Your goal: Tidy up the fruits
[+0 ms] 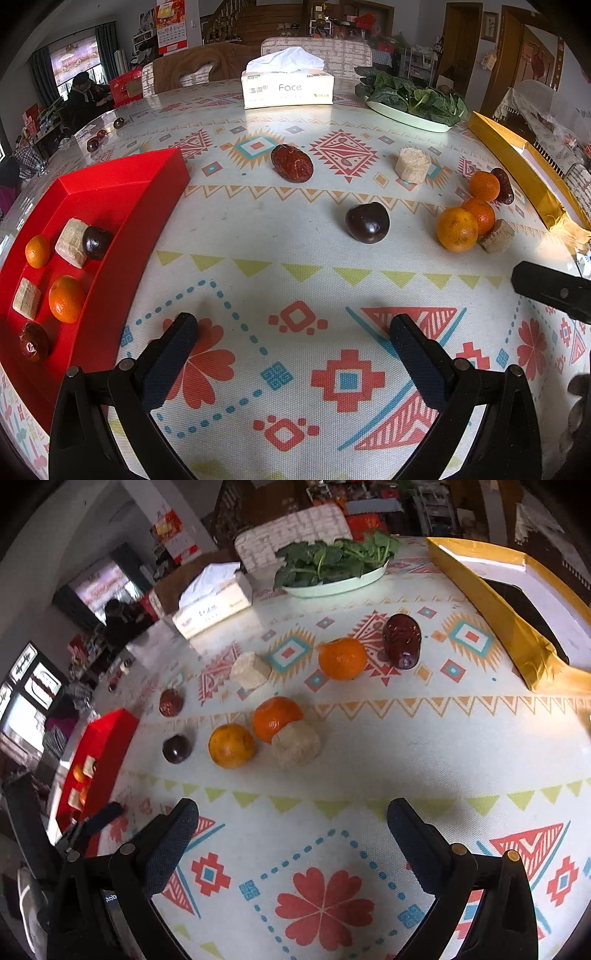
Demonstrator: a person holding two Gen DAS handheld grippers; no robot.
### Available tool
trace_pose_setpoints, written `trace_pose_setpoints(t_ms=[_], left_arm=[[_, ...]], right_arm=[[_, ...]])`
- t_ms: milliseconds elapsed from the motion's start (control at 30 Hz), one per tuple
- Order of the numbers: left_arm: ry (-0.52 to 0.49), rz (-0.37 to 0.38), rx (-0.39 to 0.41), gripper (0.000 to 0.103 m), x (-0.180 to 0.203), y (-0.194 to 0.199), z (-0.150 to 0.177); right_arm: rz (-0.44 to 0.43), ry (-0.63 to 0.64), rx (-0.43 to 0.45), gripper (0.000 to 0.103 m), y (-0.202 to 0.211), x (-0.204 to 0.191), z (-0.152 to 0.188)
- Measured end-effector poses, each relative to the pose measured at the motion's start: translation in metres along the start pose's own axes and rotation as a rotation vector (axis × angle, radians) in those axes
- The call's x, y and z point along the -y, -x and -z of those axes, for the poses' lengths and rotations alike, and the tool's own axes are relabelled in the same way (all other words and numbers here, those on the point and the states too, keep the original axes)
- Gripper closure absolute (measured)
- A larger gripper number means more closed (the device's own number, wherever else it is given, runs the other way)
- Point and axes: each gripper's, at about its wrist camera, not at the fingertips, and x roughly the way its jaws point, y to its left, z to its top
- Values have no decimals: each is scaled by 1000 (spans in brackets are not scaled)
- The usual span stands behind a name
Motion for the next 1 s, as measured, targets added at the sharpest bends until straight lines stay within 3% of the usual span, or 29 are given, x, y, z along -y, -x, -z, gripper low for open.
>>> trace_pose_setpoints(t_ms=[233, 633, 767, 800, 900, 1000], left_arm=[[0, 0, 0, 0, 0, 0, 0], [13, -8, -51, 0, 0, 1, -1], [8, 3, -70, 1, 0, 3, 1], [4, -1, -71, 7, 0, 6, 2], [56, 57, -25, 14, -13, 28, 3], [129, 106, 105, 14, -40, 64, -1]], right_arm=[[89, -4, -52, 0, -10, -9, -8], [81, -6, -102, 0, -12, -8, -13], [192, 106, -143, 0, -20, -26, -8], [224, 133, -144, 0, -22, -30, -5], [173, 125, -122, 1, -14, -30, 2], [111, 113, -45, 3, 11, -26, 5]])
